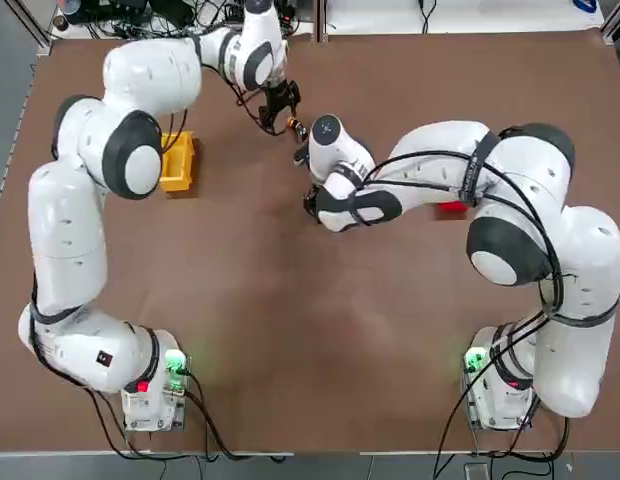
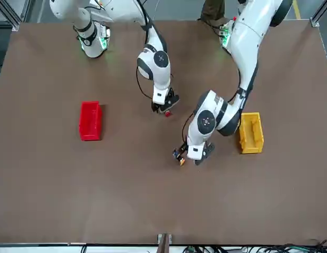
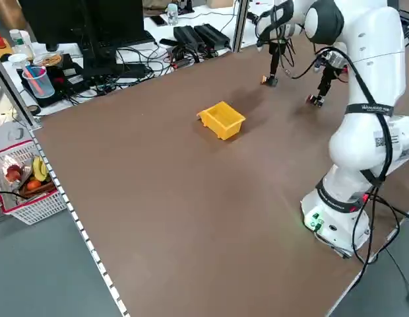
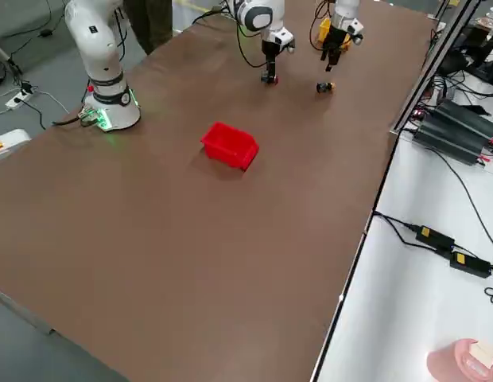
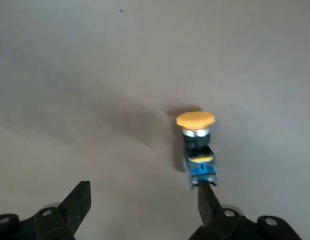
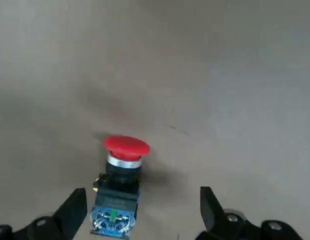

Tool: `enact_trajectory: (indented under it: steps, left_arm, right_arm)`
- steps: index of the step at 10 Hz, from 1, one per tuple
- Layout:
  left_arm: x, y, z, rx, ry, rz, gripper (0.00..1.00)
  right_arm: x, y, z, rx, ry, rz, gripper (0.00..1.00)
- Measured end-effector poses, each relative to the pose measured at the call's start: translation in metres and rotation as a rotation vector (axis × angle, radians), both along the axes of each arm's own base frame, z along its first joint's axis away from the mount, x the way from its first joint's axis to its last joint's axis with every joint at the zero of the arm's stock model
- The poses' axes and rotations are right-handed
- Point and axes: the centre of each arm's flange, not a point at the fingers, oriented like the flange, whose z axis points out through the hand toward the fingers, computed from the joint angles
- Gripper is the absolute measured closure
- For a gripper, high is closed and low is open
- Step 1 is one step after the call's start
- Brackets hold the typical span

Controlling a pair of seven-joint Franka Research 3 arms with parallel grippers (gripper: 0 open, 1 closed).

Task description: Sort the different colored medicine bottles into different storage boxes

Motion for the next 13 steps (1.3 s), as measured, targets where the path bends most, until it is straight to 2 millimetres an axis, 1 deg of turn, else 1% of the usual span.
enact_trajectory:
  steps: [1,2,4,6,7,8,9,10,11,13]
  left_arm:
    - [0.002,-0.007,-0.006,-0.008,-0.007,0.001,0.06]
    - [0.009,-0.009,-0.011,-0.018,-0.019,0.02,0.06]
    - [0.019,-0.007,-0.026,-0.022,-0.039,0.046,0.06]
    - [0.018,-0.012,-0.042,-0.017,-0.048,0.054,0.08]
    - [0.012,-0.019,-0.05,-0.016,-0.042,0.056,0.1]
    - [0.007,-0.027,-0.055,-0.018,-0.042,0.06,0.1]
    - [0.005,-0.031,-0.056,-0.02,-0.044,0.067,0.16]
    - [0.005,-0.032,-0.056,-0.021,-0.045,0.068,0.19]
    - [0.005,-0.031,-0.057,-0.02,-0.045,0.069,0.2]
    - [0.005,-0.032,-0.062,-0.019,-0.04,0.068,0.34]
  right_arm:
    - [-0.003,0.002,-0.006,0.0,-0.003,-0.006,0.0]
    - [-0.007,0.004,-0.012,-0.003,-0.007,-0.01,0.0]
    - [-0.013,0.009,-0.014,-0.004,-0.01,-0.014,0.0]
    - [-0.012,0.009,-0.015,-0.009,-0.018,-0.018,0.02]
    - [-0.01,0.008,-0.016,-0.01,-0.018,-0.028,0.18]
    - [-0.008,0.006,-0.017,-0.011,-0.018,-0.045,0.26]
    - [-0.006,0.004,-0.019,-0.012,-0.017,-0.055,0.27]
    - [-0.006,0.003,-0.02,-0.014,-0.016,-0.061,0.33]
    - [-0.005,0.003,-0.021,-0.015,-0.015,-0.065,0.5]
    - [-0.005,0.003,-0.021,-0.013,-0.017,-0.069,0.59]
